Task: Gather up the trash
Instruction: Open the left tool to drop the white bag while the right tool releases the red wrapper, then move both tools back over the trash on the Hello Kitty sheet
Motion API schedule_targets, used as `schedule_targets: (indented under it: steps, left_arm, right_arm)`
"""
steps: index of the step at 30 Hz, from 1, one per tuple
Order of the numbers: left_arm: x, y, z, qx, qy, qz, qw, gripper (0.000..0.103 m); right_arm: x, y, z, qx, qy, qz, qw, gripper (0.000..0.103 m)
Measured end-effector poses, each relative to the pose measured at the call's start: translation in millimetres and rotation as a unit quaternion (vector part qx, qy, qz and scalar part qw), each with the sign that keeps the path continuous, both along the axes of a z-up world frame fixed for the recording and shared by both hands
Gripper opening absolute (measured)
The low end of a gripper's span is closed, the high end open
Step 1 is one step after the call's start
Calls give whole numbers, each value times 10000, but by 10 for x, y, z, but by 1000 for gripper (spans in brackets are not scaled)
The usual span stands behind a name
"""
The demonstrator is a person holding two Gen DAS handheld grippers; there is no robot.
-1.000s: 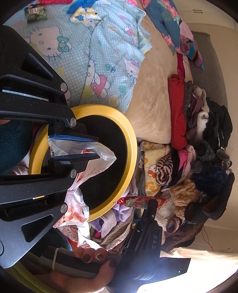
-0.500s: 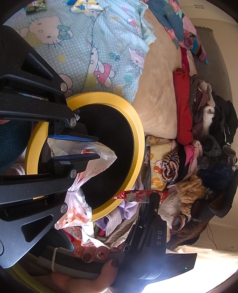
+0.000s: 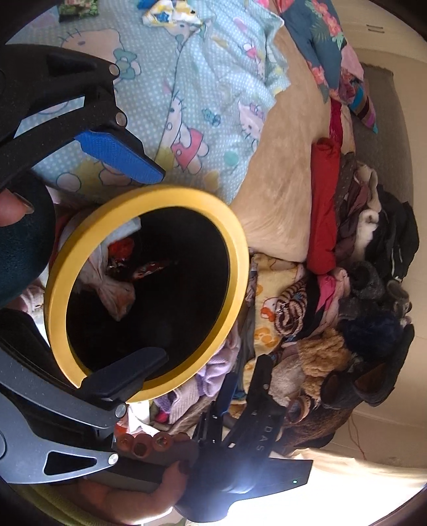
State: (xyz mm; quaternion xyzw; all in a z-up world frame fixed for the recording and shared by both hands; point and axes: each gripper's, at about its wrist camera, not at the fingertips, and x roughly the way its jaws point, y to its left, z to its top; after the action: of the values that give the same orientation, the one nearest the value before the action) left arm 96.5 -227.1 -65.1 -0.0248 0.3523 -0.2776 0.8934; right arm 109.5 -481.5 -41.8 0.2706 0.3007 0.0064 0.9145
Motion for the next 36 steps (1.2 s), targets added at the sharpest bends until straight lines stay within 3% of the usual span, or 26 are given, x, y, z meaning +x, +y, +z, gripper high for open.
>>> schedule_targets:
  steps: [10, 24, 36]
  left_arm:
    - [-9, 326, 170, -6, -219, 461, 9987, 92]
    - [40, 1007, 429, -90, -495, 1264, 9907, 92]
    - [80, 1562, 585, -182, -628, 1839, 9808, 92]
  right_arm:
    - [8, 309, 93, -539, -164, 284, 9980, 75]
    - [-15, 696, 223, -746, -447, 652, 9941, 77]
    - [-70, 1290, 344, -909, -740, 1288, 9847, 79]
